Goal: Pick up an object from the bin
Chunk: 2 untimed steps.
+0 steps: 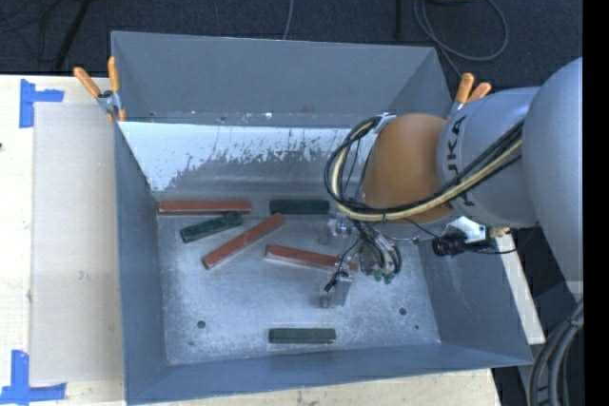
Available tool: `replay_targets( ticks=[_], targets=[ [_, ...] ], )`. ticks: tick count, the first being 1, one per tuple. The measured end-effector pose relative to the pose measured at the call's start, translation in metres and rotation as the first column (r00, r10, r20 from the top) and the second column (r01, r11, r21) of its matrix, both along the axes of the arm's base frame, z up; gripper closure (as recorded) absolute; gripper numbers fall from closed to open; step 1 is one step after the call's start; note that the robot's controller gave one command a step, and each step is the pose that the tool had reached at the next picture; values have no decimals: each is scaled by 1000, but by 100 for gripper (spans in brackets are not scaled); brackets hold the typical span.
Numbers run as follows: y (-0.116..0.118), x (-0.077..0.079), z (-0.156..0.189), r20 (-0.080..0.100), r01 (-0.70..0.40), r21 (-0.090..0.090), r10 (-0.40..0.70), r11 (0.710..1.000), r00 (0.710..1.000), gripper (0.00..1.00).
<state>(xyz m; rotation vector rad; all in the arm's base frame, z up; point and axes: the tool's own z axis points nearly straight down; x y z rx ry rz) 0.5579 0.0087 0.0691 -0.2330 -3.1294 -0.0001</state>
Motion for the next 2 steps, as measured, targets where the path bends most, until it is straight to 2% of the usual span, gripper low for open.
replay_targets(
  ticks=[1,2],
  targets=[
    [-2,5,4,4,-68,0,68,998,998,0],
    [-1,2,1,7,0,0,0,1000,1000,100]
  ],
)
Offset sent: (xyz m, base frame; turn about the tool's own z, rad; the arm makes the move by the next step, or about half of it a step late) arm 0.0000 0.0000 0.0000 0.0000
